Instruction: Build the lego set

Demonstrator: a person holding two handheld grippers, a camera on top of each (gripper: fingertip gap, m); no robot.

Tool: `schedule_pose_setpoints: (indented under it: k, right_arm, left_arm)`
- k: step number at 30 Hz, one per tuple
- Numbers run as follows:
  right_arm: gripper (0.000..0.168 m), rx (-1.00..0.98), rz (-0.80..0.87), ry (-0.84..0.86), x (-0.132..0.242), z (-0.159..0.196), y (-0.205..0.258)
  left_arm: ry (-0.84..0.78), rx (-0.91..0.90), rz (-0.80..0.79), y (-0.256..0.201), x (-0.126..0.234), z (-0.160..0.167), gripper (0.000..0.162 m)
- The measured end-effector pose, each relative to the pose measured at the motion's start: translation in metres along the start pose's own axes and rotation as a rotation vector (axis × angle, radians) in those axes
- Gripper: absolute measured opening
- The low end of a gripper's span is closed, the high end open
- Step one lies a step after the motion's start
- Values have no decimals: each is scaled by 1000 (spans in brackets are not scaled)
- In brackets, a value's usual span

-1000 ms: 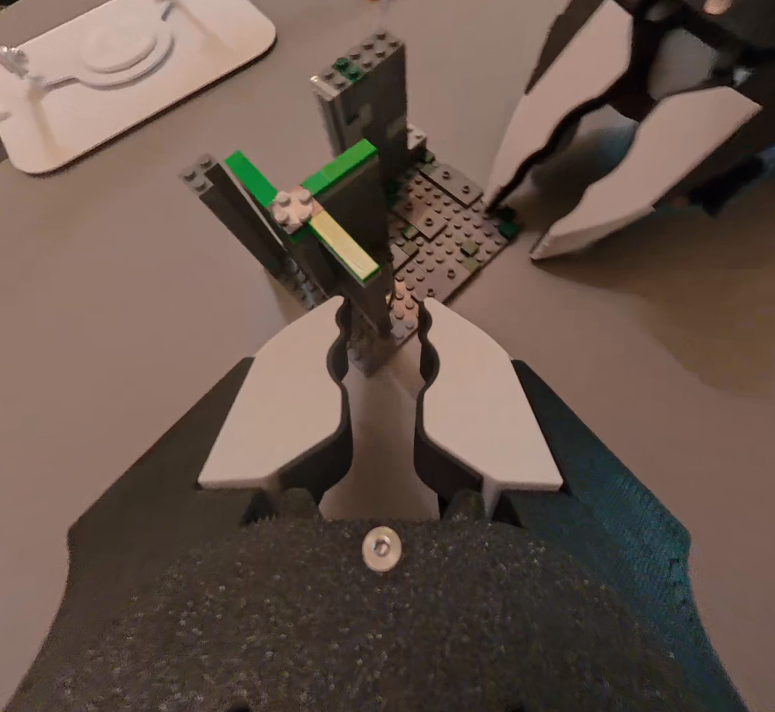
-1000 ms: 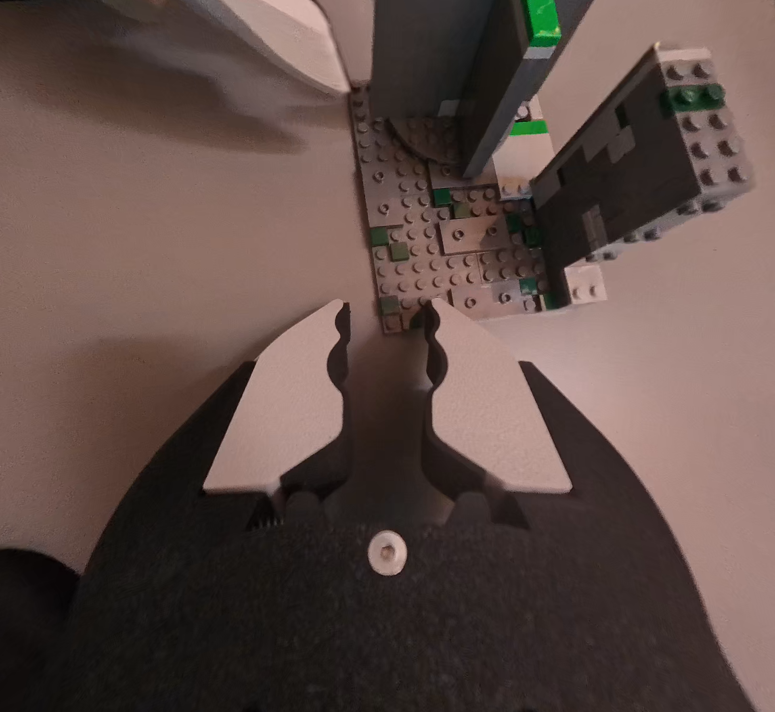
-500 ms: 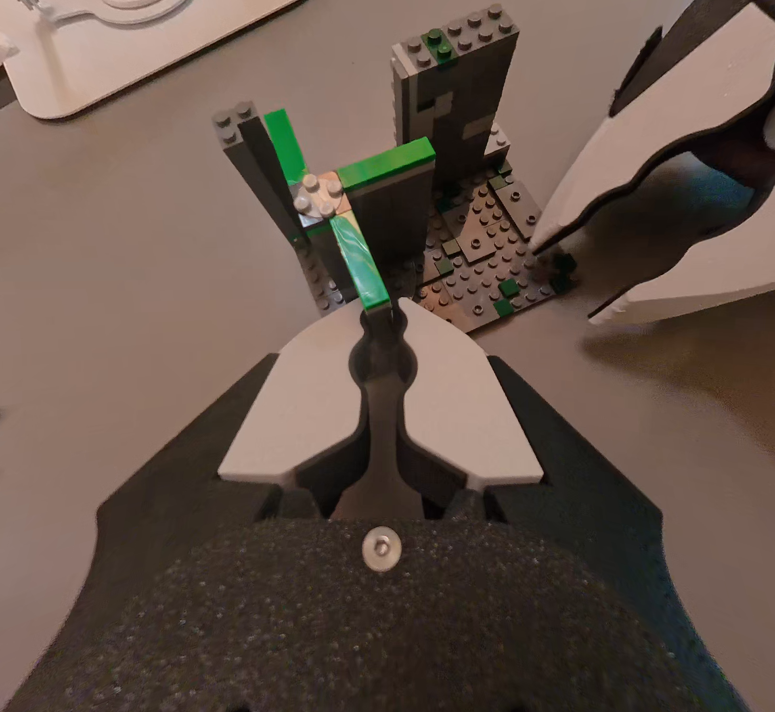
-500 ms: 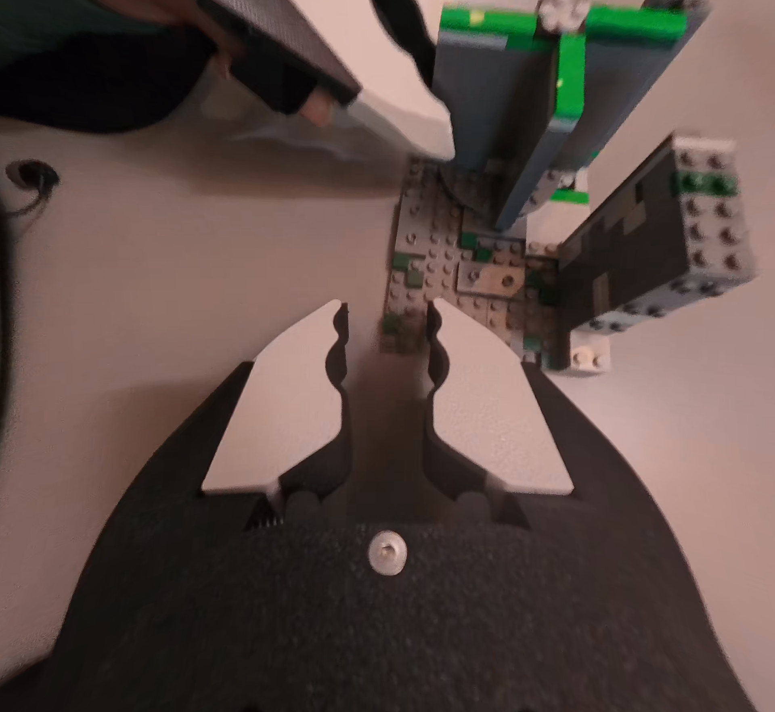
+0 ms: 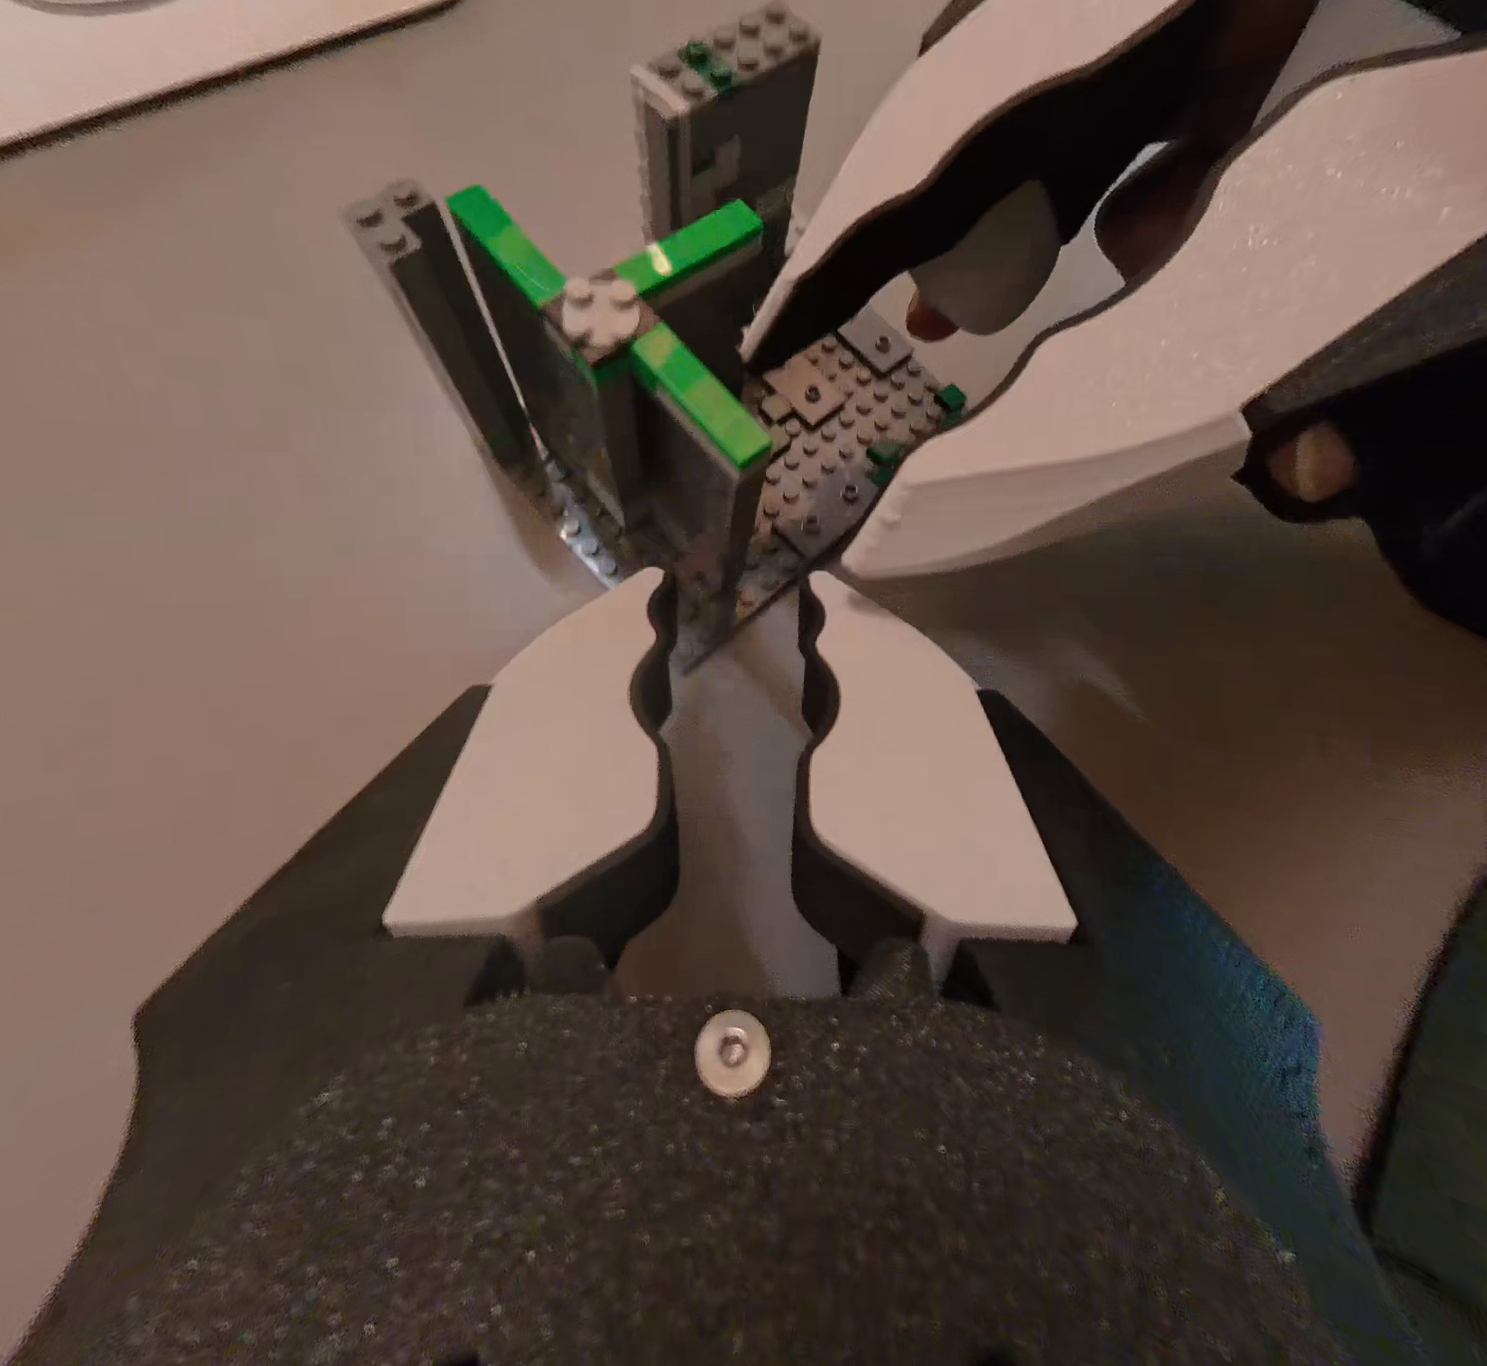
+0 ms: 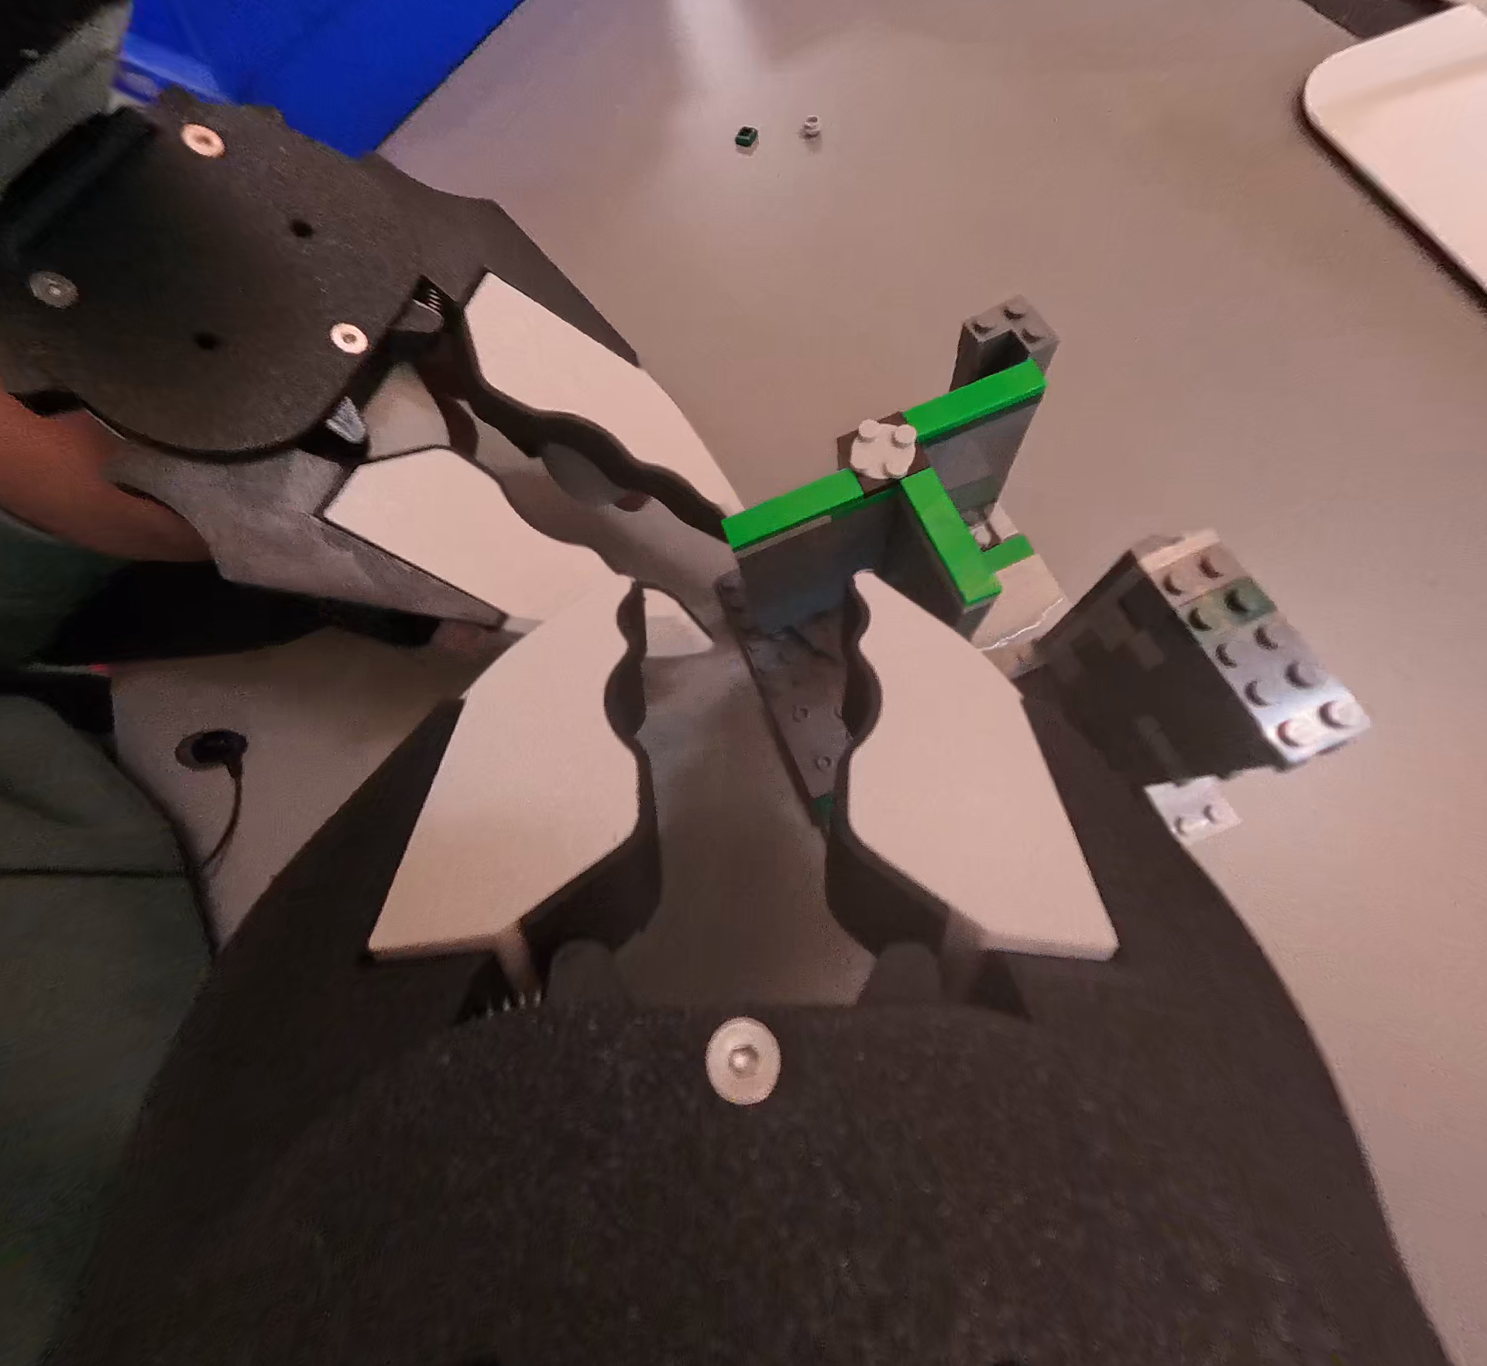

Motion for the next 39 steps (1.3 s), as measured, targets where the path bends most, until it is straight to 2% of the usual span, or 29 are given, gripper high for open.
schedule_pose_setpoints:
  k: [2,6,11,14,22,33,39]
  right_arm:
    - [44,0,76,10,-4,2,5]
    - [38,-3,239,37,-17,1,13]
    - [33,-26,384,83,-36,3,17]
    - [25,-20,445,100,-42,5,19]
    - [21,34,455,146,-36,10,17]
    - [20,132,368,164,-24,17,8]
    - [20,91,292,138,-19,19,4]
  left_arm:
    - [43,-62,13,6,7,6,27]
    - [117,-322,70,20,12,15,27]
    - [87,-513,171,34,4,15,26]
    - [64,-597,216,34,0,17,27]
    - [41,-609,247,30,-5,18,29]
    - [26,-591,241,33,-7,15,28]
    - [32,-547,251,27,-19,3,23]
Point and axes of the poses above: each gripper's, where its closed fingertips meet, x back along the fingers, z out of its underside, y = z × x across the jaws, the point moved 8 cm from there along x, back along the fingers, and after that the axes turned 12 degrees about x, right-handed, at the moved point
